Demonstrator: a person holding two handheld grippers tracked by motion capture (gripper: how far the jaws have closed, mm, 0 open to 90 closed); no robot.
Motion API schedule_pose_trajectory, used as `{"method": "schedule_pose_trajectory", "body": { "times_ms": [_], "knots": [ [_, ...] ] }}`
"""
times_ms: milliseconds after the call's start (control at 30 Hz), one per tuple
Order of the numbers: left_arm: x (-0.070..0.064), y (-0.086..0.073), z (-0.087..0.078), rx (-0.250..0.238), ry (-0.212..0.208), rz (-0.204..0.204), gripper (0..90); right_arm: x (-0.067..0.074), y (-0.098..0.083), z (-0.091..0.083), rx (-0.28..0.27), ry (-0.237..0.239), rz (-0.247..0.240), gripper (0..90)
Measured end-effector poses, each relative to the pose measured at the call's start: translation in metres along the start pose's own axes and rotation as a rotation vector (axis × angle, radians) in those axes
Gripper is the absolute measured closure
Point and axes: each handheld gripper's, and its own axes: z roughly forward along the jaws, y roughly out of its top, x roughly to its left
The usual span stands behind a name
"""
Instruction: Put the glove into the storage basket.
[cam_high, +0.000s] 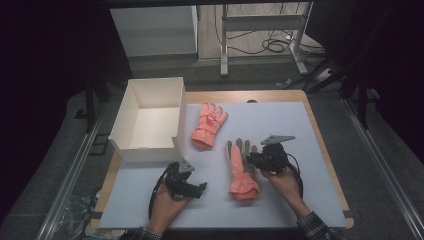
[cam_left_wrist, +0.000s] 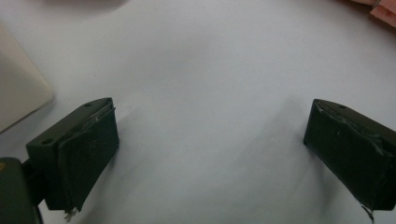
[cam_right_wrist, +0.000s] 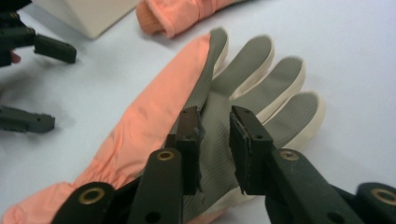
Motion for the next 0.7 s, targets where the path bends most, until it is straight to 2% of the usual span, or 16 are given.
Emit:
{"method": "schedule_pose_trajectory", "body": {
  "times_ms": [200, 400, 567, 700],
  "knots": [
    [0.000, 0.000, 0.000, 0.000, 0.000, 0.000, 3.1, -0.004, 0.018, 0.001, -0.014, -0.007, -0.014, 60.8],
    [0.000, 0.000, 0.000, -0.003, 0.000, -0.004, 3.1, -0.006, 0.041, 0.014, -0.014, -0.008, -0.025, 48.0],
    [0.000, 0.000, 0.000, 0.000, 0.000, 0.001, 3.1, -0.009, 0.061, 0.030, -0.029, -0.010, -0.006, 43.6],
    [0.000, 0.000, 0.000, 0.001, 0.000, 0.002, 3.1, -0.009, 0.074, 0.040, -0.026, -0.010, -0.016, 42.9]
  ]
}}
